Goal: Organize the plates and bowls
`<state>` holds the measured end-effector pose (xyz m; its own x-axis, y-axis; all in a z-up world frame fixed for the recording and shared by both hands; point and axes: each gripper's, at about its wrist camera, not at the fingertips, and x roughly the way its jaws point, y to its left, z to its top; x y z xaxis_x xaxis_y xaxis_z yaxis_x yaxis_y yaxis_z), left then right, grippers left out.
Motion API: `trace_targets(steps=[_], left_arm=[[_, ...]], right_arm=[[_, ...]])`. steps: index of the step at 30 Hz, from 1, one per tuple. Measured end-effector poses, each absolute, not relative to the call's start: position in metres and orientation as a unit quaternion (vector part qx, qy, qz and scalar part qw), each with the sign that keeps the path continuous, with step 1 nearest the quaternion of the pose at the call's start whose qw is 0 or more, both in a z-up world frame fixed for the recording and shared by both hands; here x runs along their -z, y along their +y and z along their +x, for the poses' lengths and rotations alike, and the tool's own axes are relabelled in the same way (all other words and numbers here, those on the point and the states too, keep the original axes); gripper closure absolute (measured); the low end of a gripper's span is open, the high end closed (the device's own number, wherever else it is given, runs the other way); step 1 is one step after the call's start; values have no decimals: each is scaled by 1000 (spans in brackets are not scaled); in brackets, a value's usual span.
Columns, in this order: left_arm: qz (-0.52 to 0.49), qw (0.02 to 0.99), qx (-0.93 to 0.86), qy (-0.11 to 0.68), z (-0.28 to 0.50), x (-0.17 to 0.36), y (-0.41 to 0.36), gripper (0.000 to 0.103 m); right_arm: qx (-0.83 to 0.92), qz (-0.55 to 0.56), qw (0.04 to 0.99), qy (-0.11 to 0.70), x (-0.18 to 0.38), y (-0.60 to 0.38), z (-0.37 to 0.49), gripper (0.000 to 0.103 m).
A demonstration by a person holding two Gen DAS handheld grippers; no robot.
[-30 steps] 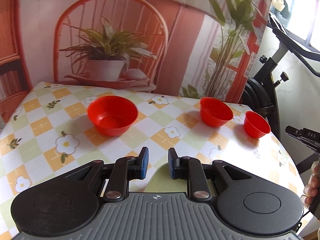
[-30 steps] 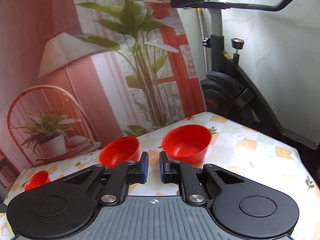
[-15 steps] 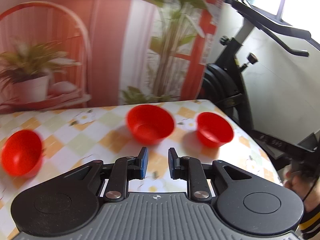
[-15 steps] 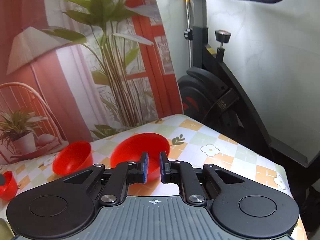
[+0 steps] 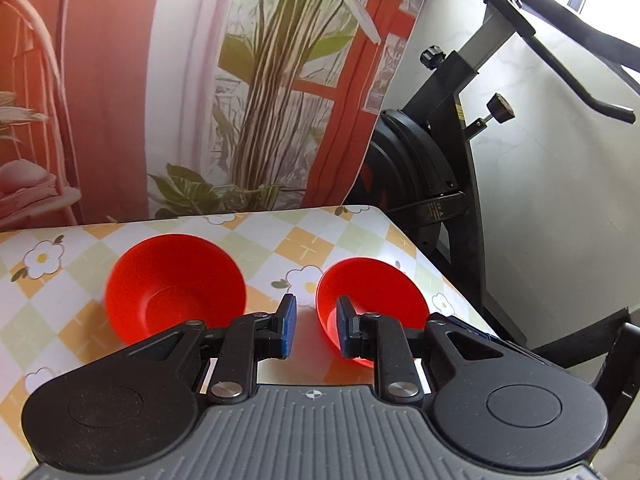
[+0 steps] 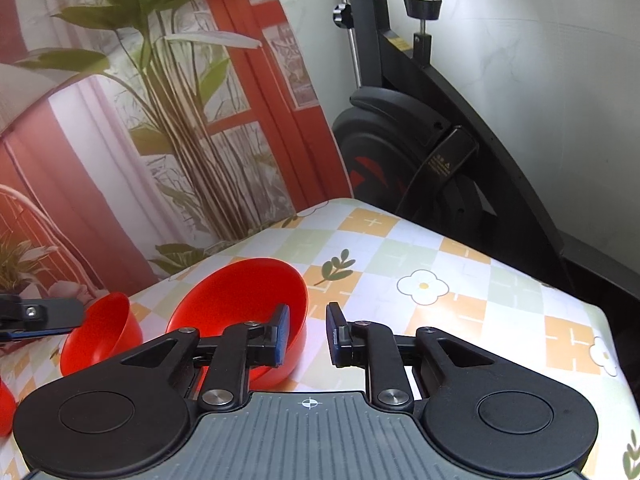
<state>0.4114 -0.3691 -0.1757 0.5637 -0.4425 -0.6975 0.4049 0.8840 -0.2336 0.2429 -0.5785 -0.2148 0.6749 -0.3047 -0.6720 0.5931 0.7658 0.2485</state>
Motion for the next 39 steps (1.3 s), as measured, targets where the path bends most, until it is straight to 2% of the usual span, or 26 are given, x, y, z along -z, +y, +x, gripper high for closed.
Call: trace_targets(steps=[9,12,14,18,23,25,26,39], left_arm=[[-1,875,251,414,429,204,-401,80],[-4,874,250,417,432,210,-403,74],[-8,873,250,419,435,214,-404,74],[-11,867,253,429,439,222,-407,74],[-46,861,255,437,442,227,-400,77],[-44,861,254,438,441,227,-398,85],[-42,860,253,441,440,227,-397,86],[-36,866,265,423,427,185,-364,86]], right_arm=[[242,239,884,320,226,-579,248,85],[238,238,886,319,226,-579,248,88],[236,234,887,320,225,-579,248,93],[235,235,888,318,225,-578,248,95],[237,232,888,320,223,-577,247,95],[237,232,887,321,222,-576,247,95],[237,232,887,321,221,-575,246,95],[215,222,901,304,187,-551,257,95]])
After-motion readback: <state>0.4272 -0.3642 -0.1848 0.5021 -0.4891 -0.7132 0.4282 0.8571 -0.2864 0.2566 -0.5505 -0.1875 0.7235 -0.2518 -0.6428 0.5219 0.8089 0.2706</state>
